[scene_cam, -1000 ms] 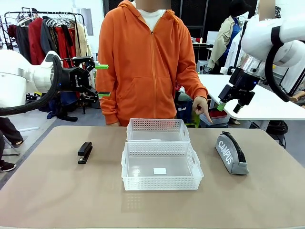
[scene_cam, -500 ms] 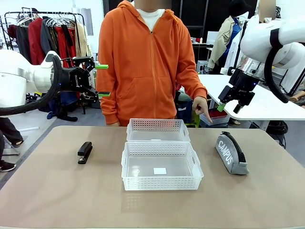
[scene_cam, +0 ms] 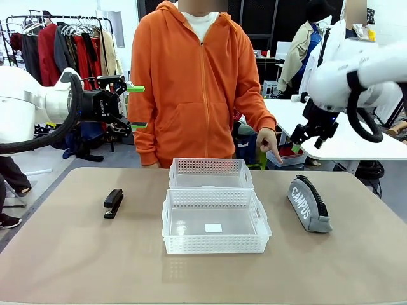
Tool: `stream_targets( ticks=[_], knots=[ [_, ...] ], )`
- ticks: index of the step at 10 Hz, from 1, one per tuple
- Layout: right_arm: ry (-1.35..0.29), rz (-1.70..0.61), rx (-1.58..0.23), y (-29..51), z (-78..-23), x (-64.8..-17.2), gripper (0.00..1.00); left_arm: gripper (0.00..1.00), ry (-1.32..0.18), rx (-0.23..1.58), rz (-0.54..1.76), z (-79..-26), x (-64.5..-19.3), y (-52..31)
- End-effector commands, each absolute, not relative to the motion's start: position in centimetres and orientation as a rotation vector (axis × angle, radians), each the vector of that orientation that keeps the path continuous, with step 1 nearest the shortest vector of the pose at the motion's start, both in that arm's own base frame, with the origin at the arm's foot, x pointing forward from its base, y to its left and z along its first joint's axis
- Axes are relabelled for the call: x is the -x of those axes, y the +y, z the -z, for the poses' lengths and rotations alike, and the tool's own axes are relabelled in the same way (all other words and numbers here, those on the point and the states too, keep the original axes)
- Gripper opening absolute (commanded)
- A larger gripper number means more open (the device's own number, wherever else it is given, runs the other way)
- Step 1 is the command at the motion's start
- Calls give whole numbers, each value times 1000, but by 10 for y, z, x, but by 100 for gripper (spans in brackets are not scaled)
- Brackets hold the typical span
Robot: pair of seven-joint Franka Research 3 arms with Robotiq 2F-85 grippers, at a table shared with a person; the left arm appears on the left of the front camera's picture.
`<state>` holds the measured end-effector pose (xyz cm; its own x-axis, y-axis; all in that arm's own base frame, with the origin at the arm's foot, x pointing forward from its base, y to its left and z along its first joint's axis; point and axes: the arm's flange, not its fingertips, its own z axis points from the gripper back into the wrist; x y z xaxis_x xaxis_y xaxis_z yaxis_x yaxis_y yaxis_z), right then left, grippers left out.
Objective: Distribute items into two baskets.
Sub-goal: Pick up the Pencil pouch that the person points to.
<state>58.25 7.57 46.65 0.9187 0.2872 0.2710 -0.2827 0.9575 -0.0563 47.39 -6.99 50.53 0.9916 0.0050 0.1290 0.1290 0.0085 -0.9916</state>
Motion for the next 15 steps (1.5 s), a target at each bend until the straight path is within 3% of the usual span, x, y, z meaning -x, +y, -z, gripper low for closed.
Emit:
stream_targets(
  ticks=[1, 8, 15],
  knots=[
    [-269, -219, 122, 82, -446, -589, 100, 100, -109, 1561, 97, -506, -474, -69],
    [-345, -184, 322, 71, -398, -611, 100, 100, -109, 1561, 97, -506, -474, -69],
    [-170, -47, 117, 77, -386, -591, 100, 100, -109, 1561, 97, -506, -474, -69]
  ],
)
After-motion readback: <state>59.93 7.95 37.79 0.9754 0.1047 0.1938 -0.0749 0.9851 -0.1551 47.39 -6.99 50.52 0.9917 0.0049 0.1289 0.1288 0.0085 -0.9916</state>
